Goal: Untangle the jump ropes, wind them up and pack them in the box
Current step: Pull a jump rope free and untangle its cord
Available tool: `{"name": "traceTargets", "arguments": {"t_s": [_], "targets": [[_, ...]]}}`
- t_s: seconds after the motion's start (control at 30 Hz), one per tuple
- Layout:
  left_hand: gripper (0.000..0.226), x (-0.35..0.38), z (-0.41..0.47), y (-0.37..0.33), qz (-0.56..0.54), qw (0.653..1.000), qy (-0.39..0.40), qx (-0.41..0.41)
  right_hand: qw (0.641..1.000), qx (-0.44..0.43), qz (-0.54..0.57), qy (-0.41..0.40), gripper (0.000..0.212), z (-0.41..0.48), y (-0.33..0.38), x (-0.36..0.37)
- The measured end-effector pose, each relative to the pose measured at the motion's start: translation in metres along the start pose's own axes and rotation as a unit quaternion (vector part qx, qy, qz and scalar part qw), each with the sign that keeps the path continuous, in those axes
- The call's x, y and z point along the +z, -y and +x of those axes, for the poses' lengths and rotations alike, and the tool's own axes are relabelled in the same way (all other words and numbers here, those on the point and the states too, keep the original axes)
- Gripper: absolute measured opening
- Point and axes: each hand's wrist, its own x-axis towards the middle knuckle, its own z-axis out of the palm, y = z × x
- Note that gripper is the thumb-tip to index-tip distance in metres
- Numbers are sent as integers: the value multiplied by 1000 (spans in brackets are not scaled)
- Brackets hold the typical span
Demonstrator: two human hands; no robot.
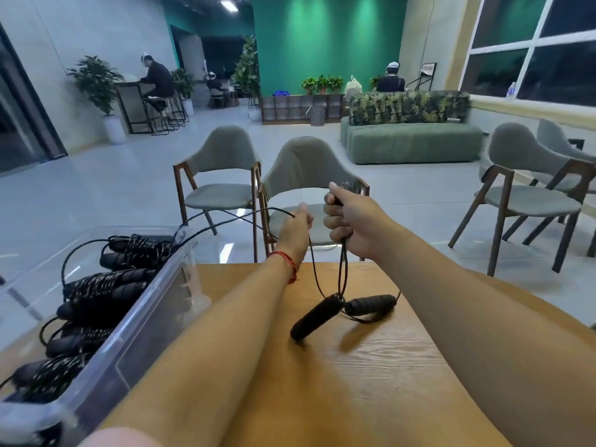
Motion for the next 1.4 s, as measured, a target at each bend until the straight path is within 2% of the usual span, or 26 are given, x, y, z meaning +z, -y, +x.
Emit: {"name": "traceTargets", "arguments": {"t_s": [0.1,0.17,0.23,0.3,0.4,0.47,0.5,0.53,0.6,0.63,0.67,0.77,0.83,0.9,0.97,1.0,1.03,1.07,1.1,1.17,1.33,1.4], "targets": [[60,-9,4,9,-161,980,-108,-49,1000,1,-3,2,41,2,-5,2],[70,-28,6,18,-198,964,-163,-67,1000,4,-5,9,42,2,-6,4],[62,-50,4,22,-232,941,-241,-49,1000,7,-6,17,41,2,-8,7],[50,-65,-5,15,-224,922,-315,-14,1000,11,-9,19,41,3,-10,12],[47,-71,-29,-9,-114,919,-375,49,1000,15,-13,15,42,1,-13,23],[52,-66,-38,-26,17,946,-316,75,1000,16,-13,16,41,-2,-13,32],[55,-61,-37,-36,110,956,-258,82,1000,15,-13,15,41,-3,-12,36],[52,-56,-37,-47,237,950,-183,83,1000,12,-12,15,41,-5,-12,41],[29,-43,-42,-74,444,894,-25,44,1000,3,-7,8,41,-8,-11,44],[20,-36,-45,-88,493,870,32,8,1000,-2,-4,-1,42,-9,-10,43],[20,-31,-47,-101,503,860,83,-27,1000,-5,-1,-10,42,-11,-8,40],[29,-22,-55,-129,512,836,175,-90,1000,-8,-16,-24,42,-18,-5,22],[33,-18,-54,-134,532,818,187,-114,999,-5,-24,-25,40,-23,-4,12],[28,-13,-48,-130,540,813,183,-120,999,-4,-18,-26,38,-27,-3,3],[18,-14,-36,-112,523,839,122,-92,1000,-4,-12,-27,38,-30,0,-5],[30,-16,-29,-101,495,862,78,-74,1000,-4,-9,-30,39,-31,1,-9],[52,-20,-22,-90,477,877,25,-49,999,-3,-7,-31,39,-31,2,-11],[69,-23,-17,-82,473,881,-24,-14,999,-2,-5,-32,39,-32,2,-14],[75,-27,-15,-76,477,877,-54,20,999,-2,-1,-34,39,-32,3,-16],[66,-35,-12,-65,485,871,-56,59,999,-1,6,-35,39,-32,3,-15],[36,-54,-30,-30,479,878,8,21,999,-5,12,-32,39,-28,0,-9],[25,-55,-42,-20,443,895,48,34,999,-5,17,-30,39,-27,-1,-6]]}}
